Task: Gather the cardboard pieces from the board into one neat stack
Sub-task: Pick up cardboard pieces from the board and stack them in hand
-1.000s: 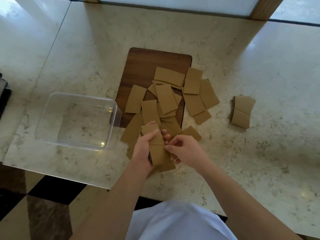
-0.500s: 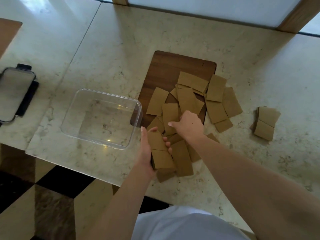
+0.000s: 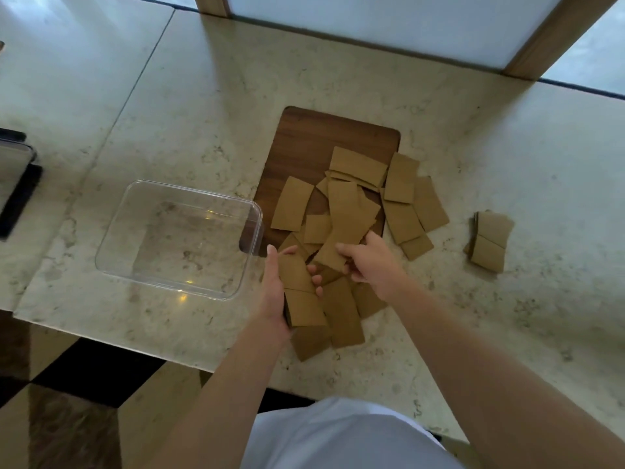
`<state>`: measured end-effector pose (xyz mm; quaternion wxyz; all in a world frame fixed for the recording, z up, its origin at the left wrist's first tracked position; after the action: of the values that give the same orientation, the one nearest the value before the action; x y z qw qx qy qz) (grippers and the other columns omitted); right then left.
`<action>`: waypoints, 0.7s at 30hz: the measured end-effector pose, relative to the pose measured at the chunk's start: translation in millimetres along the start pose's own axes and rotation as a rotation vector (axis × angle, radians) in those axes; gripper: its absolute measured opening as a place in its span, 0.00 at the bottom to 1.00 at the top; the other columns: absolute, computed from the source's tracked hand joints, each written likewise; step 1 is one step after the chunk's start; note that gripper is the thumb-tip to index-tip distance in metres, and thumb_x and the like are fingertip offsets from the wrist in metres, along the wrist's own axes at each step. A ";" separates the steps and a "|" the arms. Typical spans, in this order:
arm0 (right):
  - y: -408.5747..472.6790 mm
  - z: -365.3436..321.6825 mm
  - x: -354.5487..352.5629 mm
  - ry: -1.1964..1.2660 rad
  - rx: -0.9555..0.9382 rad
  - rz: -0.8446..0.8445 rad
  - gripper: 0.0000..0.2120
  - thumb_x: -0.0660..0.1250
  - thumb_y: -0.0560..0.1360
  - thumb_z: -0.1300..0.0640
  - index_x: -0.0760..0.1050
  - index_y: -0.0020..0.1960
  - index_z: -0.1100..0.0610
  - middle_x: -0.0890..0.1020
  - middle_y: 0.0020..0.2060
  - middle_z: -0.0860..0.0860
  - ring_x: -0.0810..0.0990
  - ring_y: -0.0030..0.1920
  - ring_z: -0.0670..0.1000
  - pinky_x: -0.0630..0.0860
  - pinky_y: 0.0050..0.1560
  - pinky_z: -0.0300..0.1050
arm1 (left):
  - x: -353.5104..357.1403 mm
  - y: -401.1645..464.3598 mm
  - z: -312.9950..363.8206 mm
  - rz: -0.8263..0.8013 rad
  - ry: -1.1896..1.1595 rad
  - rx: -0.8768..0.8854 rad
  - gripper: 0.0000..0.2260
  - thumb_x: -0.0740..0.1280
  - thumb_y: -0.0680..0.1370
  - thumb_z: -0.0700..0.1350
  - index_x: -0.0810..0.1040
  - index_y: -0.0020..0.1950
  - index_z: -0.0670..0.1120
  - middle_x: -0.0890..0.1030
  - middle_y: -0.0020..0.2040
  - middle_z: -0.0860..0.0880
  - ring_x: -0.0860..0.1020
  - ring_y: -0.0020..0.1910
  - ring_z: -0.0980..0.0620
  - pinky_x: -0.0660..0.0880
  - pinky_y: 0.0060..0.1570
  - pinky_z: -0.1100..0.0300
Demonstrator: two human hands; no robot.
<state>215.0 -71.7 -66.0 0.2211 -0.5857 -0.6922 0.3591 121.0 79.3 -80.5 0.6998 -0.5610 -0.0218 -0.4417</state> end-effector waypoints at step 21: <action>-85.3 35.1 -56.8 0.331 -0.148 0.274 0.15 0.73 0.78 0.56 0.75 0.63 0.49 0.85 0.46 0.54 0.83 0.34 0.44 0.75 0.28 0.37 | 52.4 -3.7 -22.3 -0.167 0.341 0.054 0.18 0.74 0.73 0.34 0.85 0.58 0.52 0.87 0.50 0.39 0.83 0.37 0.38 0.84 0.39 0.47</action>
<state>146.2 -140.0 -17.6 0.2374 -0.7397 -0.5849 0.2331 140.2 30.3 -58.4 0.6692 -0.4552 0.0388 -0.5861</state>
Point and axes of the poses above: each hand's wrist, its own y-axis towards the middle knuckle, its own x-axis out of the palm, z = x × y, the point moved 5 cm from there along y, towards the middle knuckle
